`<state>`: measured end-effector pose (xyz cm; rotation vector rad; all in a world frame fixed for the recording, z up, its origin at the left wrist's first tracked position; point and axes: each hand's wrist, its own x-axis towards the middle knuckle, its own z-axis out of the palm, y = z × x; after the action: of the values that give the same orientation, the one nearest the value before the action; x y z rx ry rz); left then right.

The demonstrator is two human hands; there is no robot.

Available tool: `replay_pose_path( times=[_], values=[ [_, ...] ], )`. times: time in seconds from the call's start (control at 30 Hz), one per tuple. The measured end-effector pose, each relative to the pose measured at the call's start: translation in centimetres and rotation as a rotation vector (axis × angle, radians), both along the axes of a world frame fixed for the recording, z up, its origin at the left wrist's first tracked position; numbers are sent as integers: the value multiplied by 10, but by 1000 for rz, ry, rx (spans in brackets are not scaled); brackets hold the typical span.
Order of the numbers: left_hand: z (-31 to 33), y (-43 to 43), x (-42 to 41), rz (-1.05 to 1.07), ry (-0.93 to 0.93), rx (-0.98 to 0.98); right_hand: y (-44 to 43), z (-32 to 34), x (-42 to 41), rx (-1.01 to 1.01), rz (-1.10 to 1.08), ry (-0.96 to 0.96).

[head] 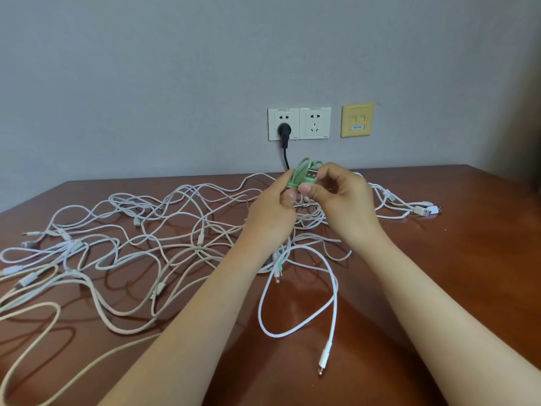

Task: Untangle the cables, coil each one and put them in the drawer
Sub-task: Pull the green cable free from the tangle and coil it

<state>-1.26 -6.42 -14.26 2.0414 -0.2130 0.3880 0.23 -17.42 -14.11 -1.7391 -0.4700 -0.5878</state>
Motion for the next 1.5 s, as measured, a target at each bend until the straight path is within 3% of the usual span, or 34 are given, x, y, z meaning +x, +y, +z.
replay_pose_path(
  times=[0.3,0.6,0.8,0.9,1.0,1.3,1.5],
  values=[
    [1,0,-5,133,-100,199,11,-2,-7,22,-107,-148],
    [-2,-1,-6,150,-140,353,11,-5,-6,135,-109,-51],
    [-2,10,-2,173,-121,271,12,2,-5,382,233,160],
    [-1,9,-2,178,-141,285,11,2,-6,500,294,224],
    [-1,10,-3,170,-145,275,13,3,-7,529,268,266],
    [0,-1,-4,146,-136,0,13,12,-11,573,160,339],
    [-2,7,-4,107,-146,119,10,13,-10,378,86,288]
  ],
)
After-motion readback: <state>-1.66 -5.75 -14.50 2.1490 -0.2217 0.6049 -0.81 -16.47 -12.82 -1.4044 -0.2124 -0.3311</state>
